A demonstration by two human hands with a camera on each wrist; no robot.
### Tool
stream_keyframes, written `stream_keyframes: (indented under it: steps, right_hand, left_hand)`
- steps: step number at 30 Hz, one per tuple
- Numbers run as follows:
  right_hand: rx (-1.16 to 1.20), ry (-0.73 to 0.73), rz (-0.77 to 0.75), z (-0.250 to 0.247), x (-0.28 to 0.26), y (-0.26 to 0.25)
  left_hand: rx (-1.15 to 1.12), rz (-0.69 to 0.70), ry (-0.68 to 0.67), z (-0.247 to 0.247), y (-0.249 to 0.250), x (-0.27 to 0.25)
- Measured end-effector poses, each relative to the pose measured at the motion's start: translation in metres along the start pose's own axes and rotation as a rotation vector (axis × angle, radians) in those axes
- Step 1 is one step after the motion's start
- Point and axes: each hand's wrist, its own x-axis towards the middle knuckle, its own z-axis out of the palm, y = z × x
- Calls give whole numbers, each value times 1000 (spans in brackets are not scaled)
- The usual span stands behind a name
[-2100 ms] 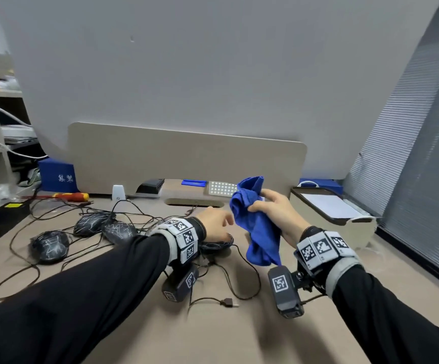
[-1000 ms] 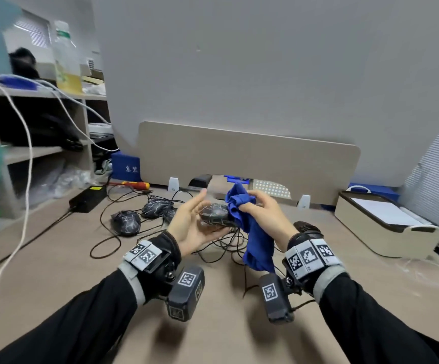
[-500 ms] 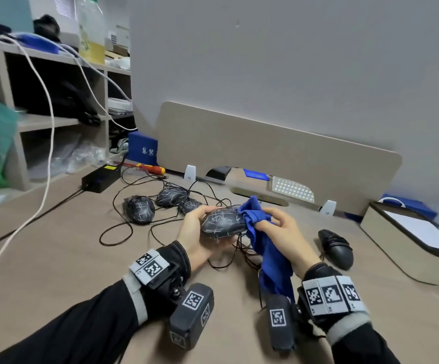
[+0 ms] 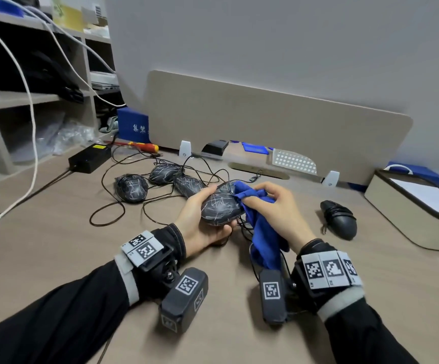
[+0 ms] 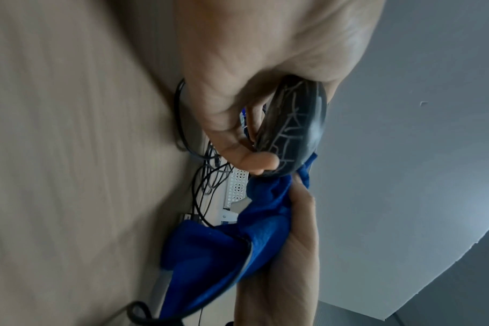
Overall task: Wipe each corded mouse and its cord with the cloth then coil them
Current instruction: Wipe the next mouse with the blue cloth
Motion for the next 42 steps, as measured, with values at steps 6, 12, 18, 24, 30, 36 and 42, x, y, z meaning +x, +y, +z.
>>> stream_keyframes:
  steps: [6,12,18,24,30,36,42]
  right_hand:
    - [-20,-9,-91,4,-4,-10]
    - [-147,-154,-171,3,-12,-15]
    - [145,-313,54,-9,-17,-38]
    - [-436,-733,310,-14,-14,-9]
    - [-393,-225,378,-27,2,18]
    - [11,276,218,-31,10,26]
    - [86,279,-96,-19,2,-1]
  left_hand:
    - [-31,62,-35,-1,-1,0]
    - [-35,129,11,-4,-3,7]
    - [-15,183,49,-4,0,9]
    - [-47,279,81,-10,10,7]
    - [-22,236,5,-9,6,6]
    - [-14,131,-36,-9,2,5]
    - [27,113,-51,-8,-2,6]
